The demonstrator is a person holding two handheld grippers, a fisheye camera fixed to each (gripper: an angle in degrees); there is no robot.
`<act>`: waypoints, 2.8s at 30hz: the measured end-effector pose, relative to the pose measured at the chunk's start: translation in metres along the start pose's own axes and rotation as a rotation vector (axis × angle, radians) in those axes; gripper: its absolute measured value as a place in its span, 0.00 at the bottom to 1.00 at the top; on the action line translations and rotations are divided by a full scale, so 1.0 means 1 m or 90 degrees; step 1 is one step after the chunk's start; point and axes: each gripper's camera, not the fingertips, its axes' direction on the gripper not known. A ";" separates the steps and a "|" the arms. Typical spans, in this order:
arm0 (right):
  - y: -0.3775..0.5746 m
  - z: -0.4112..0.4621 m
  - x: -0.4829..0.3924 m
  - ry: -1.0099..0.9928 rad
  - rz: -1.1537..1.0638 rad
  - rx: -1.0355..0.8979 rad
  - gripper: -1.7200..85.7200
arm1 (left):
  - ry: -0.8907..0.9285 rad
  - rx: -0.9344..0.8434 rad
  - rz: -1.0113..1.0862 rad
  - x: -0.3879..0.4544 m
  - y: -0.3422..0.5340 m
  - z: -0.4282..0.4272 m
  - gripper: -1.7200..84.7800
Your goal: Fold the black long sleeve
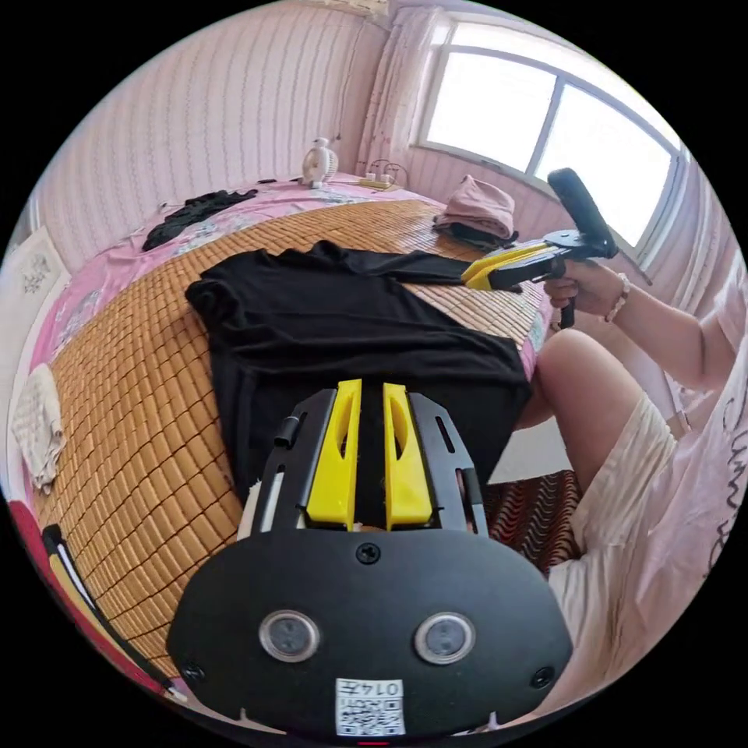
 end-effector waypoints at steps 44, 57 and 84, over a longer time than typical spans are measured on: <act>0.062 -0.042 0.034 0.076 0.191 -0.168 0.10 | 0.219 -0.054 0.043 0.114 -0.033 0.116 0.12; 0.080 -0.115 0.048 -0.024 0.243 -0.070 0.03 | 0.143 -0.151 0.152 0.215 -0.055 0.140 0.01; 0.063 -0.180 0.101 0.024 0.260 -0.158 0.06 | 0.199 -0.234 0.166 0.249 -0.059 0.159 0.10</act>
